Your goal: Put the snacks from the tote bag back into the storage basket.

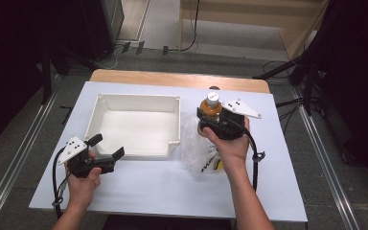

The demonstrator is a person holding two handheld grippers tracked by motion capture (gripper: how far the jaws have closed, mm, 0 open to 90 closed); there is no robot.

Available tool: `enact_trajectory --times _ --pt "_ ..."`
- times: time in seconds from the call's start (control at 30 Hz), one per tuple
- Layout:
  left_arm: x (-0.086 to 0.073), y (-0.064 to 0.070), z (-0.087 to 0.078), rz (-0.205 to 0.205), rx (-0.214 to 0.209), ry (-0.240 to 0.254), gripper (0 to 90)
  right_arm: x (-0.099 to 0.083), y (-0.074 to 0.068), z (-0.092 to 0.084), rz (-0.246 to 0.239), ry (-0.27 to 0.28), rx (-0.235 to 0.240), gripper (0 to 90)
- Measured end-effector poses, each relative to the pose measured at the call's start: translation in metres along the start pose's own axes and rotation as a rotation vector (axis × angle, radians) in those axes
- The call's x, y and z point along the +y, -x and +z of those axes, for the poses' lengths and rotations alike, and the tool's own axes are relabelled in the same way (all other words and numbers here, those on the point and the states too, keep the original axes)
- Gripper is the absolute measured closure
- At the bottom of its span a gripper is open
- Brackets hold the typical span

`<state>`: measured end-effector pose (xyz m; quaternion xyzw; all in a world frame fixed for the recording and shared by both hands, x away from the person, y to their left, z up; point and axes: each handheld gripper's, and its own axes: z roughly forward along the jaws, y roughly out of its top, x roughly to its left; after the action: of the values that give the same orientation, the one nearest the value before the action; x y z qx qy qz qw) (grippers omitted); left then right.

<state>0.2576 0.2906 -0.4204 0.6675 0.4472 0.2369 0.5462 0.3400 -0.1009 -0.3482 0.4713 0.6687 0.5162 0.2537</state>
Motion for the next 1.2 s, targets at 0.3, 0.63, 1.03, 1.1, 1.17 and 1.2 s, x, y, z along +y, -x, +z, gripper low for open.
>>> enact_trajectory --times 0.3,0.63,1.03,1.1,1.17,1.2 --pt "0.000 0.000 0.000 0.002 0.006 -0.001 1.2 0.004 -0.007 0.006 -0.011 0.001 0.011 30.9" --pt "0.000 -0.002 -0.001 0.000 0.008 0.001 1.2 0.007 -0.015 0.010 -0.012 -0.001 0.022 30.9" --pt "0.000 -0.002 -0.001 -0.006 0.007 0.005 1.2 0.014 -0.023 0.013 -0.023 0.009 0.038 30.9" --pt "0.000 -0.002 -0.002 -0.004 0.008 0.003 1.2 0.015 -0.025 0.013 -0.021 0.009 0.040 30.9" --pt "0.000 -0.003 -0.002 -0.004 0.008 0.003 1.2 0.017 -0.026 0.014 -0.025 0.011 0.043 30.9" --pt "0.000 -0.003 -0.002 -0.005 0.009 0.004 1.2 0.017 -0.027 0.014 -0.026 0.014 0.044 30.9"
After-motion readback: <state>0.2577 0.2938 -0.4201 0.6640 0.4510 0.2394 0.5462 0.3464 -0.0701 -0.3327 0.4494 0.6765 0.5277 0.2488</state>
